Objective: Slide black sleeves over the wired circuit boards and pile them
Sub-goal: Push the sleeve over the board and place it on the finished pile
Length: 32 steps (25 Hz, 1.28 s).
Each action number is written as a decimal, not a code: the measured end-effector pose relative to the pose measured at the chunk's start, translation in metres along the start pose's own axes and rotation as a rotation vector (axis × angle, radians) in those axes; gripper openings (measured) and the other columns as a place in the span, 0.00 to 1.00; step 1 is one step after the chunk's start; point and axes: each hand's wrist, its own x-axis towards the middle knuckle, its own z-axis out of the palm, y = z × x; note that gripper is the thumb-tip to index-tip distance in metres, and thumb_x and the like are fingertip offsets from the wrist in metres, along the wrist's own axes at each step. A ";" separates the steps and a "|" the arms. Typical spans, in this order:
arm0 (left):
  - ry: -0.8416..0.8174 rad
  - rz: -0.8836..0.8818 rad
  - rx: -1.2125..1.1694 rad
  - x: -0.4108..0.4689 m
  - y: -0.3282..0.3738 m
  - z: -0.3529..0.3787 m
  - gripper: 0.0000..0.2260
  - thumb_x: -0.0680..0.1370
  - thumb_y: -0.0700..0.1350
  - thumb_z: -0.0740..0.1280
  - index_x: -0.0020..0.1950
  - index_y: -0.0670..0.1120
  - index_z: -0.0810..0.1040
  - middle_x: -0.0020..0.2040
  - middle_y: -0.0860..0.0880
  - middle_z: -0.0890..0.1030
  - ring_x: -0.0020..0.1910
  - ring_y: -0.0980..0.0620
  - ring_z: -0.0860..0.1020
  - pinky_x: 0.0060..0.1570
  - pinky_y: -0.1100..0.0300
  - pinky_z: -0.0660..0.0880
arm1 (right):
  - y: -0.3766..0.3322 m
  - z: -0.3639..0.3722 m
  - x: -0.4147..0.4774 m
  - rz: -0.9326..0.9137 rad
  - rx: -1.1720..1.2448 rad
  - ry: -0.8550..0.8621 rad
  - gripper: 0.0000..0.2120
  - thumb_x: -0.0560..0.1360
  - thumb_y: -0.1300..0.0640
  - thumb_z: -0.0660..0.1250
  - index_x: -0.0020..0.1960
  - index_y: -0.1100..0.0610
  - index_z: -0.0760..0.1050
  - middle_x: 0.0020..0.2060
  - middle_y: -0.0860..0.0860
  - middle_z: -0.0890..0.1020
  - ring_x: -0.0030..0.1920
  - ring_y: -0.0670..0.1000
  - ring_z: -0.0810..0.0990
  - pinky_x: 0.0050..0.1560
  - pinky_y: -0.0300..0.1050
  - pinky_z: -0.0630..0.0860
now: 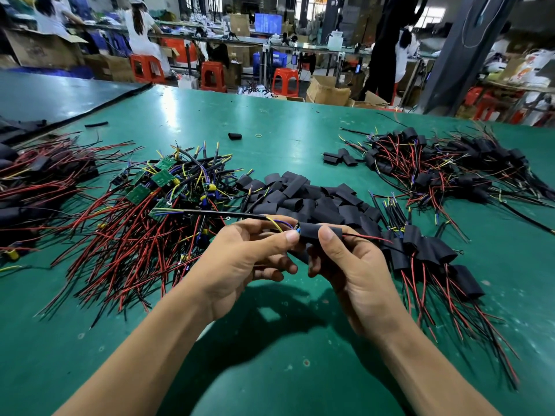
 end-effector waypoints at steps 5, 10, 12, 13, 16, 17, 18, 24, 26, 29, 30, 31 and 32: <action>-0.053 -0.252 -0.172 0.000 0.005 -0.001 0.15 0.62 0.46 0.77 0.47 0.48 0.83 0.42 0.47 0.85 0.30 0.54 0.82 0.29 0.63 0.78 | 0.000 0.004 -0.002 0.062 0.051 -0.082 0.17 0.67 0.47 0.79 0.52 0.55 0.84 0.43 0.58 0.84 0.33 0.49 0.76 0.38 0.40 0.77; -0.006 -0.383 -0.217 0.000 0.005 -0.004 0.09 0.57 0.41 0.75 0.36 0.47 0.86 0.35 0.48 0.84 0.28 0.53 0.81 0.26 0.63 0.76 | 0.001 0.003 -0.004 0.047 -0.056 -0.116 0.14 0.69 0.49 0.76 0.54 0.52 0.84 0.39 0.53 0.82 0.33 0.48 0.76 0.38 0.39 0.76; -0.005 -0.404 -0.235 0.000 0.005 -0.004 0.09 0.55 0.40 0.75 0.34 0.47 0.85 0.33 0.48 0.83 0.27 0.53 0.81 0.25 0.63 0.75 | 0.001 0.001 -0.005 0.053 -0.068 -0.134 0.16 0.70 0.49 0.76 0.55 0.53 0.83 0.40 0.52 0.83 0.34 0.48 0.76 0.38 0.39 0.77; -0.008 -0.413 -0.235 0.000 0.005 -0.004 0.09 0.55 0.40 0.74 0.34 0.47 0.85 0.33 0.48 0.83 0.27 0.53 0.81 0.25 0.63 0.75 | 0.002 0.001 -0.005 0.051 -0.084 -0.140 0.16 0.70 0.49 0.75 0.56 0.53 0.83 0.40 0.51 0.84 0.35 0.48 0.76 0.39 0.39 0.77; -0.012 -0.436 -0.239 0.001 0.004 -0.005 0.10 0.54 0.39 0.73 0.34 0.47 0.84 0.32 0.48 0.82 0.27 0.52 0.81 0.25 0.63 0.75 | 0.001 -0.002 -0.006 0.026 -0.180 -0.167 0.16 0.72 0.48 0.74 0.57 0.53 0.82 0.39 0.48 0.83 0.36 0.48 0.76 0.41 0.39 0.77; -0.015 -0.440 -0.239 0.001 0.004 -0.006 0.10 0.55 0.38 0.73 0.34 0.47 0.84 0.32 0.48 0.82 0.27 0.52 0.81 0.25 0.64 0.75 | 0.001 -0.003 -0.006 0.014 -0.224 -0.178 0.15 0.73 0.47 0.74 0.57 0.52 0.82 0.39 0.48 0.83 0.36 0.48 0.76 0.42 0.39 0.77; -0.018 -0.442 -0.232 0.001 0.004 -0.006 0.10 0.55 0.38 0.73 0.34 0.47 0.84 0.31 0.48 0.81 0.27 0.52 0.81 0.25 0.64 0.75 | -0.001 -0.004 -0.007 0.004 -0.265 -0.190 0.14 0.73 0.47 0.73 0.57 0.51 0.82 0.38 0.47 0.83 0.36 0.48 0.77 0.42 0.38 0.76; -0.036 -0.398 -0.155 -0.001 0.003 -0.002 0.11 0.62 0.39 0.69 0.42 0.48 0.82 0.29 0.49 0.78 0.28 0.52 0.81 0.25 0.64 0.73 | -0.007 -0.001 -0.008 -0.023 -0.295 -0.246 0.10 0.75 0.51 0.72 0.56 0.49 0.82 0.41 0.44 0.85 0.36 0.45 0.78 0.41 0.34 0.75; -0.031 -0.370 -0.148 -0.001 0.004 -0.003 0.08 0.63 0.41 0.69 0.41 0.49 0.82 0.30 0.49 0.78 0.29 0.52 0.82 0.25 0.63 0.74 | -0.008 -0.001 -0.008 -0.026 -0.283 -0.216 0.12 0.74 0.50 0.73 0.56 0.50 0.82 0.41 0.45 0.85 0.35 0.45 0.78 0.41 0.35 0.75; -0.026 -0.295 -0.093 0.000 0.004 -0.003 0.09 0.65 0.44 0.72 0.45 0.50 0.82 0.34 0.48 0.81 0.32 0.50 0.83 0.27 0.62 0.76 | -0.008 -0.002 -0.006 -0.018 -0.285 -0.161 0.12 0.72 0.52 0.75 0.56 0.50 0.82 0.40 0.47 0.84 0.34 0.47 0.78 0.41 0.37 0.76; -0.010 -0.254 -0.072 0.001 0.003 -0.002 0.10 0.66 0.45 0.73 0.47 0.49 0.81 0.35 0.47 0.81 0.32 0.50 0.83 0.28 0.61 0.77 | -0.009 -0.003 -0.006 -0.018 -0.288 -0.144 0.13 0.72 0.53 0.75 0.56 0.50 0.82 0.40 0.47 0.84 0.34 0.47 0.78 0.40 0.37 0.75; 0.014 -0.210 -0.061 0.002 0.003 -0.001 0.12 0.66 0.46 0.74 0.47 0.49 0.81 0.37 0.46 0.82 0.32 0.50 0.83 0.28 0.61 0.78 | -0.010 -0.003 -0.005 -0.022 -0.288 -0.128 0.14 0.71 0.55 0.75 0.56 0.50 0.82 0.38 0.47 0.84 0.34 0.46 0.78 0.40 0.36 0.75; 0.045 -0.168 -0.060 0.003 0.002 0.000 0.12 0.65 0.47 0.74 0.47 0.48 0.81 0.38 0.45 0.83 0.31 0.50 0.83 0.27 0.61 0.78 | -0.011 -0.004 -0.005 -0.027 -0.287 -0.112 0.14 0.71 0.56 0.75 0.56 0.50 0.82 0.37 0.46 0.84 0.34 0.45 0.78 0.39 0.35 0.75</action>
